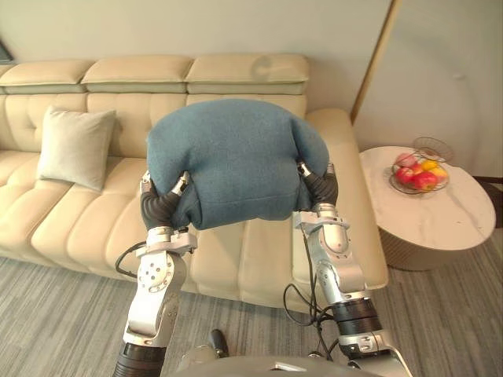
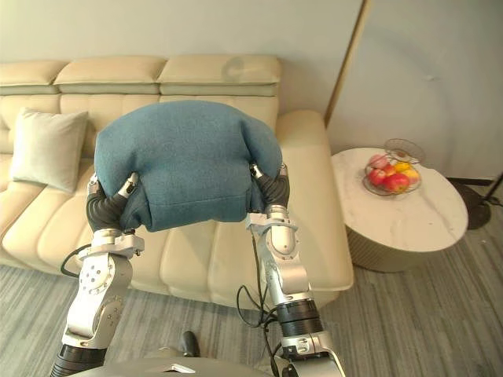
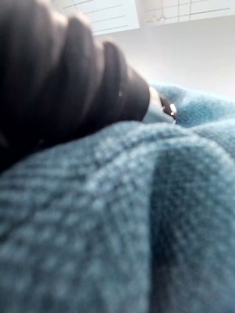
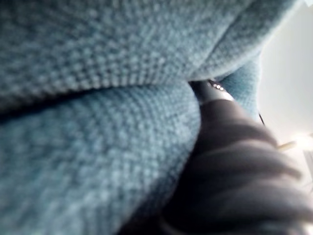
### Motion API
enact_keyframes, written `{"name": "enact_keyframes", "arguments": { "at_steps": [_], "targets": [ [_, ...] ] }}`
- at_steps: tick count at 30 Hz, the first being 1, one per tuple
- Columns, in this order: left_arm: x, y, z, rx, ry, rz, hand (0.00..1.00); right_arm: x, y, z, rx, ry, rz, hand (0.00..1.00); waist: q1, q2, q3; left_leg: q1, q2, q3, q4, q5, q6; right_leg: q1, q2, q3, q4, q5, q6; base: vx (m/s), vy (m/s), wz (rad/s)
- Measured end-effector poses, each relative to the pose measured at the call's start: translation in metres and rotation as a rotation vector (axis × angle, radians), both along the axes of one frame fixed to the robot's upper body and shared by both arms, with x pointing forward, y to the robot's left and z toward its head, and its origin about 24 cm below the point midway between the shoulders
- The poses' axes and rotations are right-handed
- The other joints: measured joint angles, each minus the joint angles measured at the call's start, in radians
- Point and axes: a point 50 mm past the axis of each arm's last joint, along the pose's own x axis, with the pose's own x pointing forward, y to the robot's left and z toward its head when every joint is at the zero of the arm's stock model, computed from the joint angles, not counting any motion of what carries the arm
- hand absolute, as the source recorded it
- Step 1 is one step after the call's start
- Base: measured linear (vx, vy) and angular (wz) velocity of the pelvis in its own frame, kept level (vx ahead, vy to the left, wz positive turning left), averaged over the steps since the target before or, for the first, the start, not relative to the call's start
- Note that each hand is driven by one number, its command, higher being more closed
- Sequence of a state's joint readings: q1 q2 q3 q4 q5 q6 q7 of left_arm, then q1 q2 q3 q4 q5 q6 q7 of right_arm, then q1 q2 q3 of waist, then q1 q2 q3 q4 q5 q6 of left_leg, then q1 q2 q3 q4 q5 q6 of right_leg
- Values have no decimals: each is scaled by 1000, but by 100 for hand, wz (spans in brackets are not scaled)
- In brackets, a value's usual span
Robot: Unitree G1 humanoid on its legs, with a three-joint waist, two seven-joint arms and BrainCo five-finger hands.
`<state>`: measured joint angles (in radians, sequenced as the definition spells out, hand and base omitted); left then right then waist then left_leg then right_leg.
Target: Pick up cushions and gather them together orderly.
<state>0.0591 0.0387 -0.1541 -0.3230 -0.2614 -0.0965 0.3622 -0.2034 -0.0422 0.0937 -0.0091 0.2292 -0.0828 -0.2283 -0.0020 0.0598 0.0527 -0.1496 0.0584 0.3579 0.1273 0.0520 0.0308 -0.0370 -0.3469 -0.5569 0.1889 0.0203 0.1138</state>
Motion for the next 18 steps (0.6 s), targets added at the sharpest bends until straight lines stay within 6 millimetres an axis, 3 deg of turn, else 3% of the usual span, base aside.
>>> {"name": "enact_keyframes", "arguments": {
  "at_steps": [2, 3, 4, 5, 6, 7, 8, 9, 10, 11, 12, 13, 14, 16, 18],
  "targets": [
    [-1, 0, -1, 1, 5, 2, 100, 0, 1, -4, 5, 17, 0, 100, 2, -16, 16, -10, -37, 13, 27, -16, 19, -43, -61, 30, 81, -32, -30, 5, 217, 2],
    [-1, 1, -3, 1, 13, 3, 100, 1, 2, -8, 6, 34, 0, 100, 3, -22, 35, -14, -50, 26, 47, -38, 32, -66, -82, 57, 127, -52, -107, -5, 234, -11],
    [-2, 1, -5, 1, 21, 5, 100, 1, 3, -11, 7, 49, 2, 100, 1, -21, 58, -12, -60, 30, 66, -57, 53, -78, -88, 85, 162, -78, -217, -23, 239, 1],
    [-2, 2, -7, 6, 29, 7, 100, 1, 4, -16, 10, 70, 1, 100, -21, -40, 78, -9, -85, 22, 66, -75, 80, -106, -60, 201, 198, -139, -261, -21, 207, 17],
    [-2, 2, -7, 6, 32, 7, 100, 1, 4, -17, 10, 74, 2, 100, -30, -48, 85, -9, -92, 13, 67, -79, 86, -113, -40, 254, 207, -159, -256, 6, 188, 54],
    [-2, 1, -9, 6, 43, 4, 100, 1, 3, -18, 8, 79, 0, 100, -53, -59, 100, -10, -108, -26, 62, -81, 90, -129, 10, 350, 244, -177, -210, 29, 121, 69],
    [-1, 1, -15, 11, 72, 0, 100, 1, 0, -19, 1, 86, -6, 100, -62, -54, 109, 1, -116, -59, 2, -81, 89, -174, 105, 374, 321, -186, -166, 34, 99, 62],
    [-1, 2, -16, 13, 79, 1, 100, 1, 0, -19, 1, 86, -7, 100, -62, -49, 112, 15, -118, -61, -47, -84, 84, -189, 144, 370, 324, -188, -162, 133, 104, 56],
    [0, 5, -14, 27, 71, 6, 100, 0, 2, -20, 18, 90, -4, 100, -78, -90, 113, -2, -160, -73, 40, -129, 54, -211, 156, 338, 296, -199, -155, 159, 62, 35],
    [1, 4, -12, 28, 62, 5, 100, 0, 1, -19, 18, 87, -4, 100, -72, -90, 125, 18, -145, -95, 131, -138, 98, -210, 182, 318, 303, -216, -134, 192, 49, 19],
    [3, 3, -12, 33, 62, -2, 100, 1, 0, -21, 15, 95, -6, 100, -56, -99, 151, 70, -177, -119, 92, -174, 107, -209, 185, 351, 321, -218, -138, 134, 42, 6],
    [2, -1, -16, 13, 90, -8, 100, -1, -3, -27, 4, 129, -12, 100, -74, -66, 149, 84, -169, -120, 68, -171, 108, -220, 214, 375, 301, -231, -124, 148, 111, -14],
    [2, 0, -15, 24, 83, -11, 100, -2, -3, -29, 4, 132, -9, 100, -69, -49, 138, 85, -164, -118, 40, -167, 102, -247, 244, 375, 240, -216, -102, 135, 120, -4],
    [2, -1, -11, 49, 62, -21, 100, -3, -4, -28, 4, 126, -6, 100, -77, -48, 136, 89, -171, -133, 8, -159, 91, -283, 259, 376, 201, -170, -99, 215, 48, 5],
    [1, -8, -13, 51, 70, -54, 100, -14, -11, -34, 6, 141, -32, 100, -87, -51, 128, 117, -184, -164, -11, -173, 87, -266, 267, 348, 192, -144, -134, 279, -18, 40]
  ]
}}
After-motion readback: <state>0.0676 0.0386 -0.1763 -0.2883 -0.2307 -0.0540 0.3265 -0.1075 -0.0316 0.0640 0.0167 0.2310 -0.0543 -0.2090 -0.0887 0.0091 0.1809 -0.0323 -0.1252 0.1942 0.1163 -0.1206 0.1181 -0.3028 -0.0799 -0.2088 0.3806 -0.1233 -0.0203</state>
